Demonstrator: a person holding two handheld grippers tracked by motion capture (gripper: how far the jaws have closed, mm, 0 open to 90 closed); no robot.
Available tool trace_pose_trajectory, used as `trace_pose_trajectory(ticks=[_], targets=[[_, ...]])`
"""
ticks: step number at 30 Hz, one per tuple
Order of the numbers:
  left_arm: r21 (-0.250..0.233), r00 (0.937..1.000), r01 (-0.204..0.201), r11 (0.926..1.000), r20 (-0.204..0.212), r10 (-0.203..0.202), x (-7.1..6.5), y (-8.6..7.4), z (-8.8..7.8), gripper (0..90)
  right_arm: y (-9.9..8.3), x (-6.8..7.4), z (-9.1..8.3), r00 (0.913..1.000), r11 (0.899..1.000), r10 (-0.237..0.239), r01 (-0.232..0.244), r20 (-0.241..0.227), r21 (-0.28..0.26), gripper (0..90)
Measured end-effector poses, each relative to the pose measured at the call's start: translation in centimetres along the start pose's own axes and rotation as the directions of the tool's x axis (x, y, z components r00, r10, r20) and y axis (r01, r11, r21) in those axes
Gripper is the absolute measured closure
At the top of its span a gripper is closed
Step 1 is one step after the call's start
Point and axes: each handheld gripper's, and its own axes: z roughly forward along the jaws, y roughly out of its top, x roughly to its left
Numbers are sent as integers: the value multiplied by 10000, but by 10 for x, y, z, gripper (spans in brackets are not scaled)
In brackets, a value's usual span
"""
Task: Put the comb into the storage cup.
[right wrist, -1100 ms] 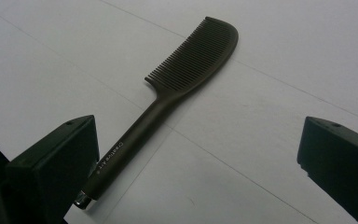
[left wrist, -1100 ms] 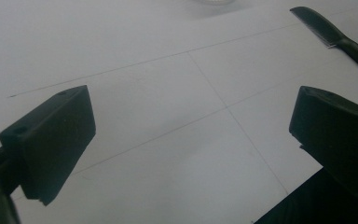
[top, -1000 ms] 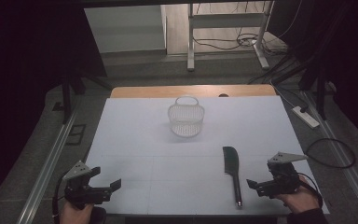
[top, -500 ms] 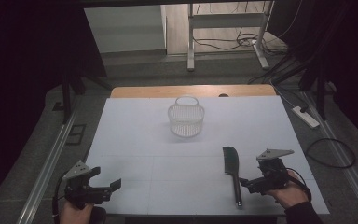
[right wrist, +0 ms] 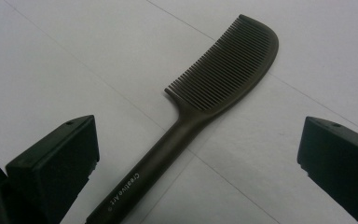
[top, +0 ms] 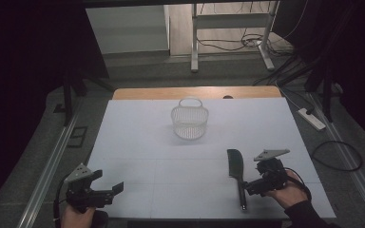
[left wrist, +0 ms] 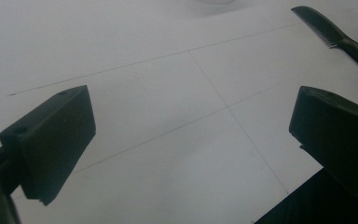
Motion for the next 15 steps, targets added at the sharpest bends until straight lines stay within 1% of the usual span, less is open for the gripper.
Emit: trace_pose_trajectory(ticks=[1, 5, 6, 9, 10, 15], targets=[[-1, 10000, -2, 10000, 1, 2, 0, 0, 0, 10, 2, 1, 1, 10000, 9999, 47, -47, -13, 128, 0], [-6, 10000, 6, 10000, 9, -6, 0, 0, 0, 10, 5, 3, 4, 10000, 9996, -33, 34, -34, 282, 0], [-1, 10000, 10, 10000, 10, -10, 0, 0, 0, 10, 7, 4, 5, 9999, 9993, -28, 32, -111, 377, 0], [2, 10000, -1, 10000, 7, 1, 0, 0, 0, 10, 8, 5, 7, 9998, 9990, -53, 61, -166, 434, 0], [-1, 10000, 11, 10000, 11, -11, 0, 0, 0, 10, 9, 5, 8, 9997, 9985, -117, 127, -200, 527, 0], [10, 10000, -11, 10000, 2, 11, 0, 0, 0, 10, 13, 8, 14, 9997, 9967, -211, 222, -152, 776, 0]])
